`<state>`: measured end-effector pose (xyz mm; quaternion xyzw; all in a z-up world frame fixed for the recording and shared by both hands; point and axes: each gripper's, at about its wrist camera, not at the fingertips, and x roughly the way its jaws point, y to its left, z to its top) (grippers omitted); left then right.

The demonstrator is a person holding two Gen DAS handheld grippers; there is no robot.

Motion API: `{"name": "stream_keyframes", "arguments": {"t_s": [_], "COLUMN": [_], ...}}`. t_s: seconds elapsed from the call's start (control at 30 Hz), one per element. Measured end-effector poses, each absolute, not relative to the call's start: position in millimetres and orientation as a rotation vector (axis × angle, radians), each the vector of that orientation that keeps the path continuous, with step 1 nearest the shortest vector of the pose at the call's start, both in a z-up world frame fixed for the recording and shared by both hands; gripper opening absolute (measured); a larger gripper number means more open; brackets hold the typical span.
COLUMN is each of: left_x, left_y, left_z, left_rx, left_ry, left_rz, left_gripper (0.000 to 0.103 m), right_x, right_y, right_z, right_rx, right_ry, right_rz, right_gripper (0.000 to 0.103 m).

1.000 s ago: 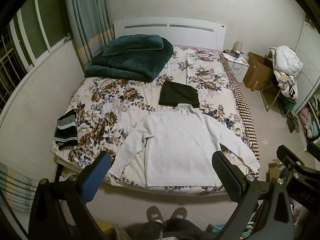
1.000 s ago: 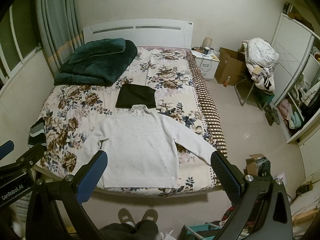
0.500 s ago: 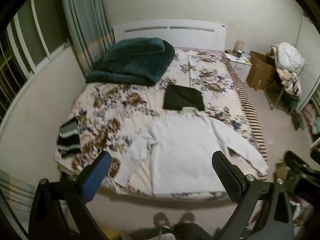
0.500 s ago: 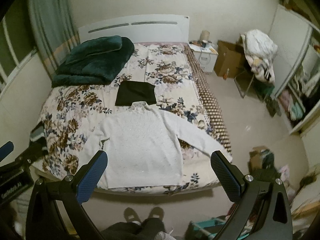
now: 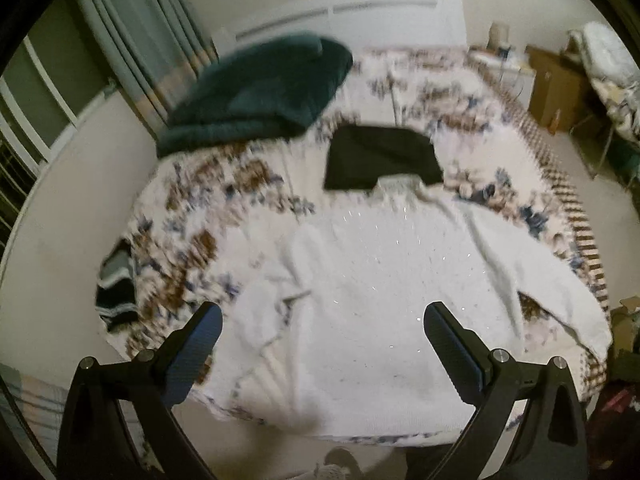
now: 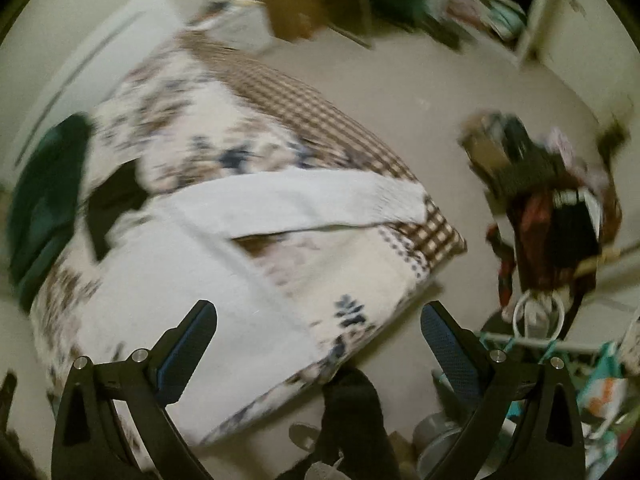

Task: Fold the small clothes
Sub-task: 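Grasp the sweater sleeve cuff with the right gripper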

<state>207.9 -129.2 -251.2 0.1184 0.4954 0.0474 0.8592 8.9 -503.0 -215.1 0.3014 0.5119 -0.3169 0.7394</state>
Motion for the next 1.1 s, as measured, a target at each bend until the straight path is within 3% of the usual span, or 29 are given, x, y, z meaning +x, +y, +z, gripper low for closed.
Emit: {"name": "stream_keyframes", "arguments": {"t_s": [0.27, 0.4, 0.53, 0.57, 0.6, 0.63, 0.7, 0.87, 1.1], "left_x": [260, 280, 293, 295, 297, 299, 303, 309, 312], "left_y": [-169, -174, -176, -176, -175, -175, -173, -154, -105], "left_z": [-392, -453, -500, -509, -519, -524, -530, -531, -507], "left_rx": [0.255, 0.236, 0.202, 0.199, 0.198, 0.198, 0.199, 0.165, 0.113], "left_ry": [1.180, 1.248, 1.314, 1.325, 1.333, 1.335, 1.335, 1.329, 1.287], "left_rz": [0.167, 0.210, 0.235, 0.237, 0.236, 0.232, 0.224, 0.223, 0.257], "left_gripper": [0.103, 0.103, 0.103, 0.103, 0.103, 0.103, 0.103, 0.103, 0.103], "right_x": [3, -11, -15, -15, -14, -12, -4, 16, 106], "right_y": [-684, -729, -756, -759, -764, -765, -768, -768, -708], "right_z": [-451, -528, -570, -573, -577, -577, -579, -546, -422], "right_rx": [1.082, 1.306, 1.429, 1.438, 1.429, 1.415, 1.354, 1.227, 0.946], "right_ry": [1.142, 1.057, 0.902, 0.869, 0.831, 0.812, 0.822, 0.812, 0.824], "right_rz": [-0.871, -0.961, -1.020, -1.031, -1.063, -1.080, -1.137, -1.162, -0.912], "right_gripper": [0.099, 0.090, 0.077, 0.074, 0.063, 0.041, 0.014, 0.010, 0.010]}}
